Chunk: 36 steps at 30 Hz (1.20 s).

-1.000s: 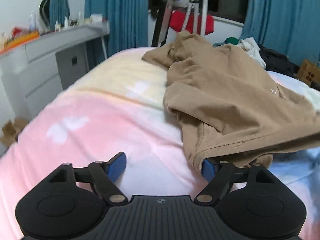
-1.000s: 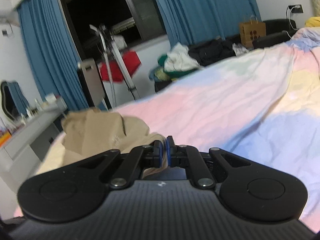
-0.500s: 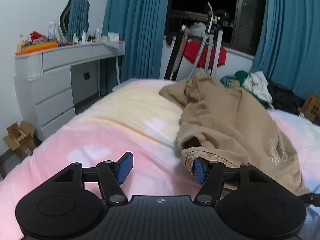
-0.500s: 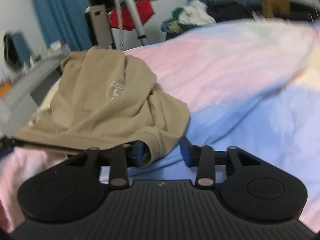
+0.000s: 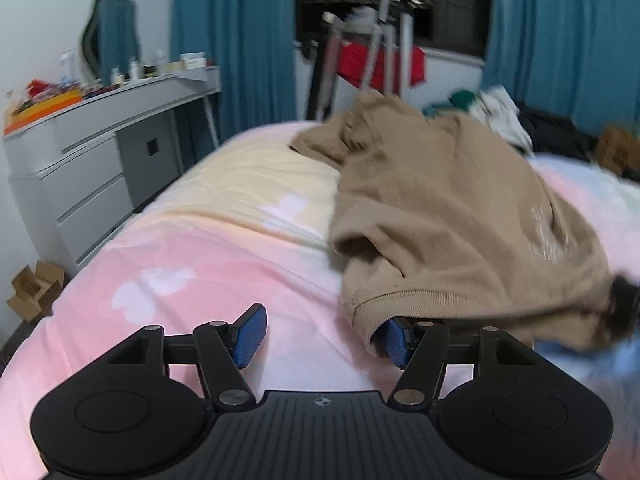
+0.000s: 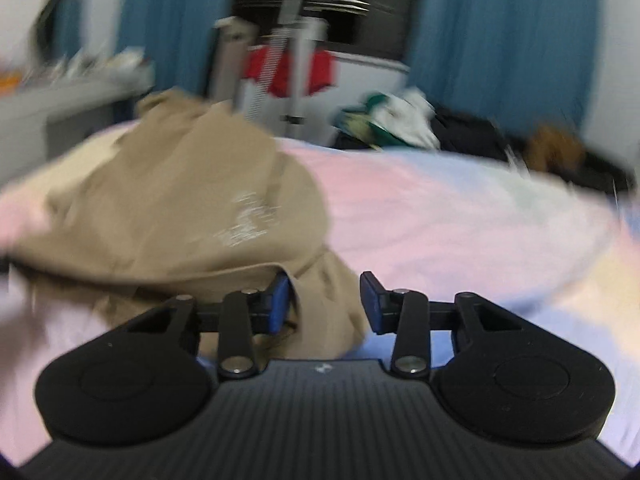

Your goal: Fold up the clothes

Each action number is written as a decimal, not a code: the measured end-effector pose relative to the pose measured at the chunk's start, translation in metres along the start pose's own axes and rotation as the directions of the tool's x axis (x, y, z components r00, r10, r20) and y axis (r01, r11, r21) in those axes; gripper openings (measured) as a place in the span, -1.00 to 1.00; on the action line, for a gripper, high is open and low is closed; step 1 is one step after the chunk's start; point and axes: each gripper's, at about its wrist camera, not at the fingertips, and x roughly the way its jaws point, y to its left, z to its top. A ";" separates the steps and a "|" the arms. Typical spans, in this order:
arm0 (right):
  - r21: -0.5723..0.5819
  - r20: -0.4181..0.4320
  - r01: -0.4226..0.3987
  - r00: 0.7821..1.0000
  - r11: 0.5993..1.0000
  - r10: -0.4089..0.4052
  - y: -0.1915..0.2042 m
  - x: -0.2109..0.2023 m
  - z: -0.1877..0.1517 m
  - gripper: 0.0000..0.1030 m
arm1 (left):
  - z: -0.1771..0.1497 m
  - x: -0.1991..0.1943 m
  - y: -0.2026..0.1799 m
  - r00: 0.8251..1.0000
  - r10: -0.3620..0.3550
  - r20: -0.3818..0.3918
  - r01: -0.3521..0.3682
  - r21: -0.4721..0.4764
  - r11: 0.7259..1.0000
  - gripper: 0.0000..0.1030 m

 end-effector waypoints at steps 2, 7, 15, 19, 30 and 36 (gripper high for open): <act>0.143 -0.020 0.023 1.000 0.990 -0.020 -0.022 0.004 0.003 -0.24 | -0.006 0.009 -0.006 0.999 0.004 -0.039 -0.003 0.040 0.999 0.27; 0.380 -0.081 0.028 0.997 0.924 0.003 -0.055 0.012 -0.008 -0.21 | -0.007 0.005 -0.006 1.000 -0.007 0.003 0.007 0.032 0.999 0.27; 0.414 -0.131 -0.016 0.988 0.910 0.076 -0.053 0.013 -0.016 -0.21 | 0.004 -0.009 0.012 0.995 -0.029 0.093 0.039 -0.102 0.994 -0.03; 0.396 -0.130 -0.045 0.986 0.917 0.105 -0.047 0.009 -0.016 -0.30 | 0.005 -0.010 0.005 0.994 -0.055 0.098 0.063 -0.079 0.995 -0.05; 0.349 -0.187 -0.048 0.975 0.936 0.120 -0.031 0.010 -0.023 -0.60 | 0.001 0.011 -0.007 0.994 -0.097 0.045 0.100 -0.051 0.994 -0.73; 0.409 -0.074 -0.050 0.993 0.911 0.087 -0.040 0.002 -0.017 -0.90 | 0.012 -0.011 0.000 0.976 -0.129 0.175 0.148 -0.102 0.984 -0.89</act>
